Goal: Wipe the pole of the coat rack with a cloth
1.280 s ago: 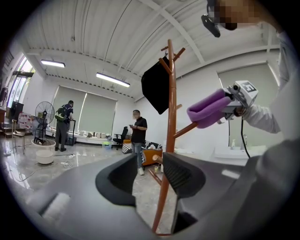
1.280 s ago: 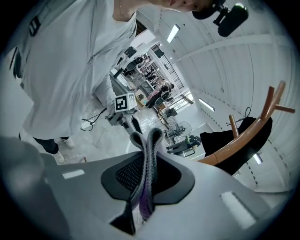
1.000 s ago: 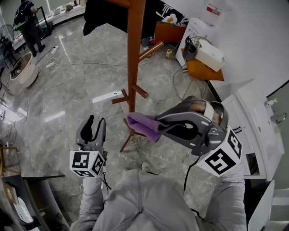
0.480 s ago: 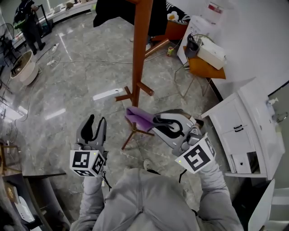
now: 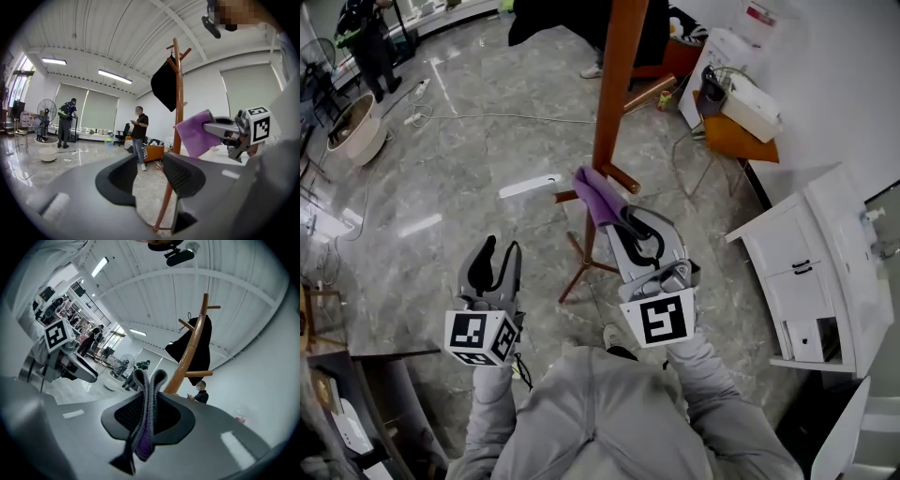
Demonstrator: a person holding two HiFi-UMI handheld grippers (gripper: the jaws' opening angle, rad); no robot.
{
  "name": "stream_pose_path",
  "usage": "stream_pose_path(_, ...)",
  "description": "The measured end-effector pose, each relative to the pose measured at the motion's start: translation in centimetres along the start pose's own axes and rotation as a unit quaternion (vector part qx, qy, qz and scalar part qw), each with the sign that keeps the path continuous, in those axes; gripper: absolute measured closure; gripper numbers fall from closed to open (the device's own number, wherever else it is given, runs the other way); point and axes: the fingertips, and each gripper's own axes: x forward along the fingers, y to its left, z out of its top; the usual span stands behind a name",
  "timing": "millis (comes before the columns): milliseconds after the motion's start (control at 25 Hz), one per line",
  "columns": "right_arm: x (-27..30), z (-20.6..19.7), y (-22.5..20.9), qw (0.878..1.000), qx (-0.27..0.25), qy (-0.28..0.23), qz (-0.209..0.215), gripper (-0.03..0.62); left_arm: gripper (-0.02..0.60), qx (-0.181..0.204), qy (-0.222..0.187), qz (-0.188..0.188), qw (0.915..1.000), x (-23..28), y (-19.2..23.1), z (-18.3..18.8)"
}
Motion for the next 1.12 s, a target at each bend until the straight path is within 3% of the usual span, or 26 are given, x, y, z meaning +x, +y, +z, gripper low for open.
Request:
stream_pose_path(120,0.6,0.0,-0.7,0.999,-0.001,0.002,-0.040,0.540,0.403,-0.001,0.002,0.006,1.0000,-0.3,0.8,-0.2)
stream_pose_path(240,1.8,-0.7,-0.6,0.997,-0.037,0.019,-0.069,0.540,0.403,-0.003,0.004,0.011,0.9999,-0.6,1.6,-0.4)
stream_pose_path(400,4.4,-2.6,0.7,0.992,-0.099,0.038,-0.073,0.540,0.403,-0.005,0.005,0.016,0.9998,-0.7,2.4,-0.5)
stream_pose_path(600,6.3,-4.7,1.7,0.991,-0.095,0.072,-0.065,0.540,0.403,-0.010,0.006,0.025,0.9996,-1.1,3.5,-0.7)
stream_pose_path(720,6.9,-5.9,1.9,0.993,-0.068,0.084,-0.050,0.540,0.403,-0.012,0.006,0.026,0.9996,-1.0,3.7,-0.9)
stream_pose_path(880,7.7,-7.6,2.4,0.995,0.025,0.092,-0.016,0.540,0.403,-0.014,0.007,0.028,0.9995,-1.0,4.0,-1.0)
stream_pose_path(1000,8.0,-7.0,2.4,0.994,0.082,0.077,0.003,0.540,0.403,-0.015,0.006,0.030,0.9994,-1.0,4.1,-1.0)
stream_pose_path(1120,8.1,-6.3,2.8,0.992,0.102,0.068,0.023,0.540,0.403,-0.016,0.006,0.029,0.9994,-0.9,3.9,-1.0)
